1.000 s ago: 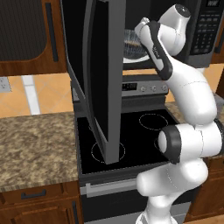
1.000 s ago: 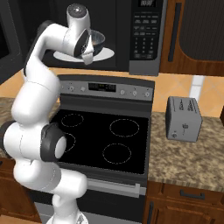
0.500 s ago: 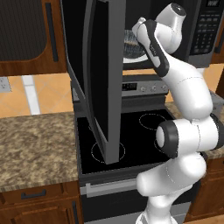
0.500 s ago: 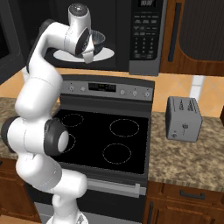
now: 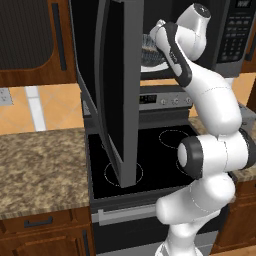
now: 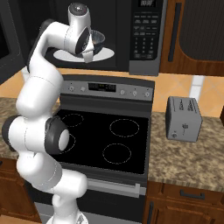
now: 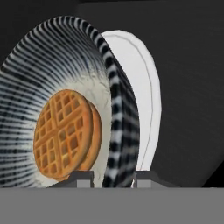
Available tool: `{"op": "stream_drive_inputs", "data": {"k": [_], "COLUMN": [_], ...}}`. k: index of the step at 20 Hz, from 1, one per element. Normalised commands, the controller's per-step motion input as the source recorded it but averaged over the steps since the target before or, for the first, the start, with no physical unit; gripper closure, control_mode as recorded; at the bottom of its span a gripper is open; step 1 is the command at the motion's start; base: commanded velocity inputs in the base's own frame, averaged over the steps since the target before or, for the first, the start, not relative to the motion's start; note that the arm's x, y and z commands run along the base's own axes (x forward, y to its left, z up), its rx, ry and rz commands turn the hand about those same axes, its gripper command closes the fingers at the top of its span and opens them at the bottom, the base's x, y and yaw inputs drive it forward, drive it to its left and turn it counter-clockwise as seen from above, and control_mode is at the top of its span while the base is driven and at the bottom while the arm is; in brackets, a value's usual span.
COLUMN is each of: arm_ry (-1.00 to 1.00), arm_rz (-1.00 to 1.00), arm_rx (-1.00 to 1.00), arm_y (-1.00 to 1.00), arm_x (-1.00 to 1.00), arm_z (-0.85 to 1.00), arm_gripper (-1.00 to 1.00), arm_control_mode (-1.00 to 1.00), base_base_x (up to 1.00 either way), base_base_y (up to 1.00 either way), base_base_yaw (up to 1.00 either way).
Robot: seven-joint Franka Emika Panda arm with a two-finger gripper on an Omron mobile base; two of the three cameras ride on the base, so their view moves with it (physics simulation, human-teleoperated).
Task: Open the microwave, place the bowl with waffle inside the microwave, then close the microwave door and turn it on.
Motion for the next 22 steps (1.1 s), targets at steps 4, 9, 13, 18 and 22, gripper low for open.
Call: {"op": "stream_drive_inputs", "data": {"k": [4, 9, 13, 18, 22], "arm_ry": [0.0, 0.0, -0.04, -0.25, -0.27], "arm_rz": [0.0, 0.0, 0.0, 0.0, 0.0], "arm_rx": [0.0, 0.0, 0.0, 0.07, 0.07], "arm_y": [0.0, 0.0, -0.02, -0.03, 0.0], "arm_x": [0.0, 0.0, -0.05, -0.18, -0.39], "arm_z": [0.0, 0.0, 0.0, 0.0, 0.03], "arm_gripper": [-1.0, -1.0, -1.0, -1.0, -1.0], "arm_control_mode": [-1.0, -1.0, -1.0, -1.0, -1.0], "base_base_x": [0.0, 0.0, 0.0, 0.0, 0.0], "base_base_y": [0.0, 0.0, 0.0, 0.0, 0.0], "base_base_yaw": [0.0, 0.0, 0.0, 0.0, 0.0]}}
